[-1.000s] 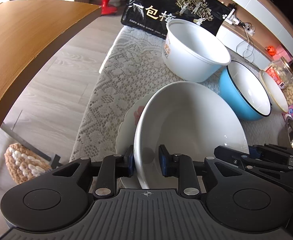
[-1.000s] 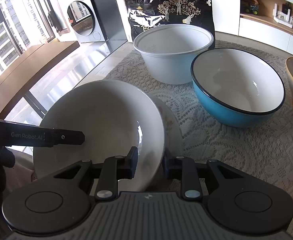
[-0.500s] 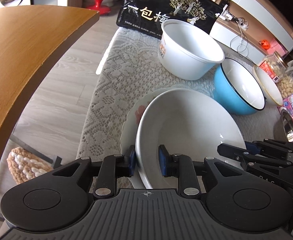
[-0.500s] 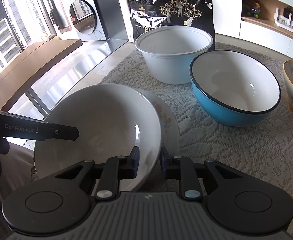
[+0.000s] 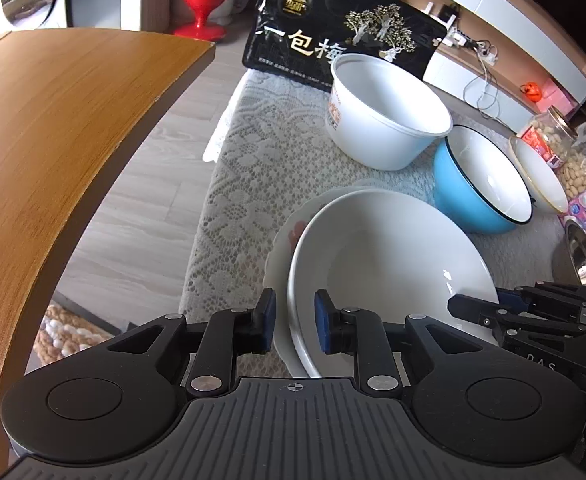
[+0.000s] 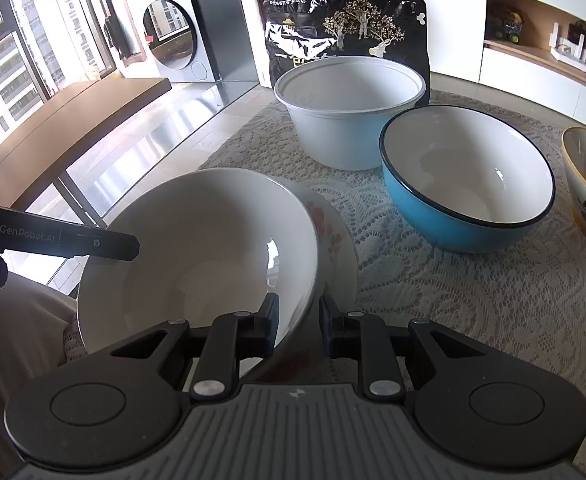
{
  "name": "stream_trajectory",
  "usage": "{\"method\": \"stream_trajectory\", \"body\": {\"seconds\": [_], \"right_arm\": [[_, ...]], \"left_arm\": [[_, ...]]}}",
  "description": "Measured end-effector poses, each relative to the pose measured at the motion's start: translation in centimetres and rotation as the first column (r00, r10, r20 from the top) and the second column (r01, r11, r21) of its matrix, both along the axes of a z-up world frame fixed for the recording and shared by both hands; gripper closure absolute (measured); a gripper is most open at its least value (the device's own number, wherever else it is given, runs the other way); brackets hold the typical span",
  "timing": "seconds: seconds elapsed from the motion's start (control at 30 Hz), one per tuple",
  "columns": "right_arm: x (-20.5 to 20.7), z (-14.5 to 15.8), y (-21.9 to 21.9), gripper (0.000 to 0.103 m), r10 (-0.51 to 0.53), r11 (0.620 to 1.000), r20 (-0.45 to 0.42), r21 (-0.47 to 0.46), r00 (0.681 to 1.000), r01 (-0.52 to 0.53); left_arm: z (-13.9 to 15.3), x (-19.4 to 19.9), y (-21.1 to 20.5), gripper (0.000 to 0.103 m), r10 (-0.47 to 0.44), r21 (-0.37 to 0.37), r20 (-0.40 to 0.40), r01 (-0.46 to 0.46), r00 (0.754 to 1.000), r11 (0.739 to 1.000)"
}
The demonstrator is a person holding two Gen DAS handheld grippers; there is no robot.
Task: Organize plates and bowls
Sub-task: 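Lower the white bowl into the flowered plate and open both tools, then move both tools to the rim of the steel bowl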
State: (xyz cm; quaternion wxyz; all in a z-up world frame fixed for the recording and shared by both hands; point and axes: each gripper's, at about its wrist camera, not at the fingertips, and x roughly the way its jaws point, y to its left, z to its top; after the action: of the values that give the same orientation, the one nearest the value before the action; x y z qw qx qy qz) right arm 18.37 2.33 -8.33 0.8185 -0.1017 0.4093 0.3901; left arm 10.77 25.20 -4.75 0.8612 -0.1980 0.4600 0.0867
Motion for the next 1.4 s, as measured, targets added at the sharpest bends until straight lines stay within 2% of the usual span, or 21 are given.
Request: {"method": "stream_trajectory", "body": {"seconds": [0.03,0.13,0.43,0.63,0.77,0.9,1.0,1.1,1.2,1.3,1.4], "right_arm": [[0.0,0.0,0.0,0.085,-0.001,1.0,0.004,0.0,1.0,0.001],[0.4,0.1,0.5,0.086,-0.01,1.0,0.023,-0.008,1.0,0.01],[0.5,-0.1,0.5,0.086,-0.019,1.0,0.041,-0.006,0.999,0.019],[0.3,0.0,-0.5,0.086,-0.017,1.0,0.022,0.021,1.0,0.017],[0.0,0.9,-2.2,0.083,-0.036,0.998,0.027,0.062,0.999,0.034],[-0.4,1.9,-4.4,0.079,-0.06,0.992,0.037,0.115,0.998,0.055],[-0.9,2.6,-6.5,0.079,-0.12,0.987,0.088,0.118,0.989,0.109],[-0.8,2.8,-9.2,0.079,-0.182,0.977,0.094,0.127,0.979,0.17],[-0.8,2.8,-12.6,0.079,-0.261,0.961,0.105,0.127,0.96,0.247],[-0.7,2.6,-16.5,0.079,-0.352,0.933,0.109,0.123,0.93,0.338],[-0.2,2.4,-20.5,0.079,-0.455,0.889,0.117,0.114,0.883,0.443]], "left_arm": [[0.0,0.0,-0.1,0.077,-0.002,-0.002,0.006,0.002,1.0,1.0],[-0.1,0.5,-0.5,0.08,-0.008,0.021,0.013,0.008,1.0,1.0],[-0.2,0.7,-0.5,0.079,-0.012,0.014,0.031,0.011,0.999,1.0],[-0.3,0.8,-1.4,0.08,-0.018,0.077,0.007,0.017,1.0,0.997],[1.1,0.0,-1.5,0.079,0.006,0.099,0.04,-0.01,0.999,0.995],[3.4,-0.7,-1.7,0.08,0.044,0.112,0.111,-0.056,0.993,0.992],[4.6,-0.6,-2.7,0.08,0.037,0.106,0.164,-0.055,0.986,0.993],[5.2,0.3,-5.0,0.08,-0.007,0.085,0.198,-0.01,0.98,0.996],[4.6,2.0,-8.5,0.08,-0.105,0.067,0.189,0.094,0.976,0.993],[3.2,4.0,-12.9,0.08,-0.232,0.051,0.161,0.227,0.959,0.973],[1.6,5.5,-16.8,0.08,-0.334,0.024,0.148,0.334,0.931,0.942]]}}
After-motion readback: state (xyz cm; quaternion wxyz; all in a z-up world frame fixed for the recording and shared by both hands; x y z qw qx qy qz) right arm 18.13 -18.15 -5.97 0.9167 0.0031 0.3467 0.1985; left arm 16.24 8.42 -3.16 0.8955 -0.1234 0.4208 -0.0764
